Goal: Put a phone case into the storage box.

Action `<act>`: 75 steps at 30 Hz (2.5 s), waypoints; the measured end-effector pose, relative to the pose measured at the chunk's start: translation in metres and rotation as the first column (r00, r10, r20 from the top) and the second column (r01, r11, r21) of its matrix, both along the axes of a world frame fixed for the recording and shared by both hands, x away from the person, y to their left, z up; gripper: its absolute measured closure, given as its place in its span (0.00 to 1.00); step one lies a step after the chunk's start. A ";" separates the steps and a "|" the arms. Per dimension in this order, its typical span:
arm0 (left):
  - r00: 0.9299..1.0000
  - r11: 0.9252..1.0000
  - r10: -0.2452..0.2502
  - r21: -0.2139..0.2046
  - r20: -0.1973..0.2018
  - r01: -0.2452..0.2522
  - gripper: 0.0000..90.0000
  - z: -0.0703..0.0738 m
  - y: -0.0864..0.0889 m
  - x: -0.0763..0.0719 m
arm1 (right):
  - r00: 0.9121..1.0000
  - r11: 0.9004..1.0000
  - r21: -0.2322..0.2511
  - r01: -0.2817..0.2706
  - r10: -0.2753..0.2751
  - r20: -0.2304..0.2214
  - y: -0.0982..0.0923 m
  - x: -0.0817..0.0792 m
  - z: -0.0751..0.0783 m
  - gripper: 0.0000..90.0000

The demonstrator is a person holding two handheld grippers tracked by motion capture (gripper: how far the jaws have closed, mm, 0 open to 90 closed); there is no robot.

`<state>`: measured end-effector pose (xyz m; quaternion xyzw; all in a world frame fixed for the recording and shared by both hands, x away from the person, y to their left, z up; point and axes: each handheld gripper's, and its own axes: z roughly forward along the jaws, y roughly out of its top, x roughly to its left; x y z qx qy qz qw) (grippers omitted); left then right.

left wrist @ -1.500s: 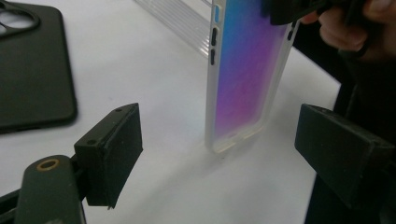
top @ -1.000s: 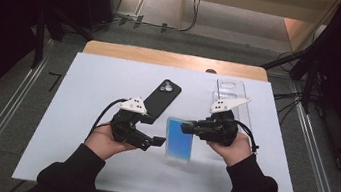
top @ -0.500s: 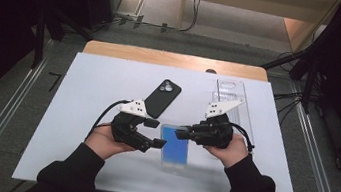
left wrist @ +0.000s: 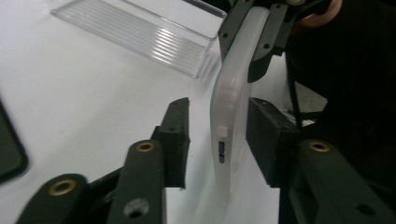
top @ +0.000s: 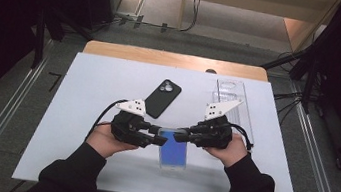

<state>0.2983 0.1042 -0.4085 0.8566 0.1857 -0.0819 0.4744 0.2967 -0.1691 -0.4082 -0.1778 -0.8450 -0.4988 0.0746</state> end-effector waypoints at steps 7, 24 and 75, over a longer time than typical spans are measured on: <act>0.999 0.999 -0.037 -0.033 -0.031 0.036 0.83 0.000 0.001 0.002 | 0.999 0.999 0.023 -0.040 0.040 -0.017 0.002 0.000 0.000 0.85; 0.995 0.996 -0.071 -0.064 -0.070 0.066 0.90 0.008 0.004 0.004 | 0.997 0.997 0.063 -0.034 0.038 -0.065 -0.001 0.001 0.002 0.77; 0.901 0.903 0.430 0.030 -0.062 -0.429 0.90 0.019 0.019 0.005 | 0.853 0.854 0.033 0.520 -0.521 0.039 0.041 -0.033 -0.021 0.00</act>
